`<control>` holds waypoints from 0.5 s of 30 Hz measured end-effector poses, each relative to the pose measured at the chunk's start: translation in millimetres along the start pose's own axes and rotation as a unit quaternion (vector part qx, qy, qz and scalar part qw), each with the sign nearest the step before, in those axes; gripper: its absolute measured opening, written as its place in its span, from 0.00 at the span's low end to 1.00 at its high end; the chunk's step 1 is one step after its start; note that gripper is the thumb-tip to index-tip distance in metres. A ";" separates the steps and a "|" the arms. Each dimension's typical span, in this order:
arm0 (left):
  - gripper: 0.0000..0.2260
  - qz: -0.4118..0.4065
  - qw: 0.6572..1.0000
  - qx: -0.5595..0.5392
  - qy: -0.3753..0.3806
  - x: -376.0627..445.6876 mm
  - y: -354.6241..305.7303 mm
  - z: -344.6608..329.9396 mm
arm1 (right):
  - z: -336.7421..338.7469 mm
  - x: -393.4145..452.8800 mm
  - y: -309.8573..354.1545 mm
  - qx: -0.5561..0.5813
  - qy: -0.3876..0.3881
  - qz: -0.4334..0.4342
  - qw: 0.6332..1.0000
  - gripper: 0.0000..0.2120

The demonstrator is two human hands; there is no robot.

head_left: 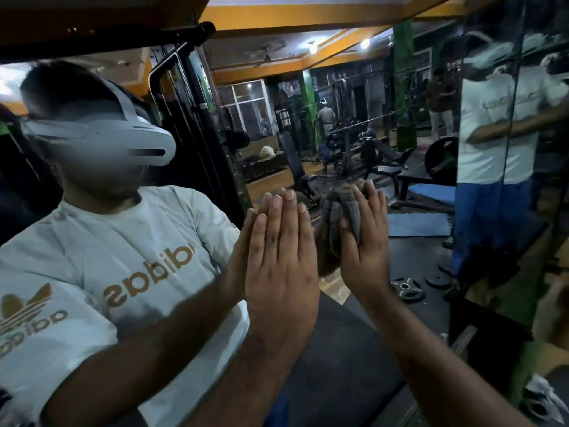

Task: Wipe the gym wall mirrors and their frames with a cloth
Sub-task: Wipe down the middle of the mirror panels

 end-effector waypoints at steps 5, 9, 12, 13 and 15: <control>0.31 0.018 1.000 0.007 -0.011 14.6 -31.2 -11.4 | 4.3 12.6 -2.9 -0.044 0.074 0.144 0.986 0.28; 0.32 0.016 1.000 0.014 -0.001 16.2 -51.6 -23.2 | 15.8 8.0 -42.1 -0.037 0.043 0.119 0.991 0.27; 0.29 0.018 1.000 0.009 -0.001 19.9 -63.5 -28.8 | 14.5 35.2 -32.1 0.022 -0.006 0.000 1.000 0.25; 0.28 0.019 1.000 0.004 -0.005 22.4 -66.0 -29.3 | 11.9 45.8 -22.8 0.031 -0.001 0.016 0.999 0.25; 0.26 0.018 1.000 -0.008 -0.014 27.3 -69.8 -30.0 | 8.6 58.5 -12.1 0.033 0.033 0.112 0.993 0.26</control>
Point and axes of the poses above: each hand's wrist, its own x-axis towards the middle knuckle, its own z-axis out of the back of the hand, y = z × x, the point moved 5 cm from there along x, towards the middle knuckle, and after that the axes turned 11 degrees about z, right-handed, at the moved point
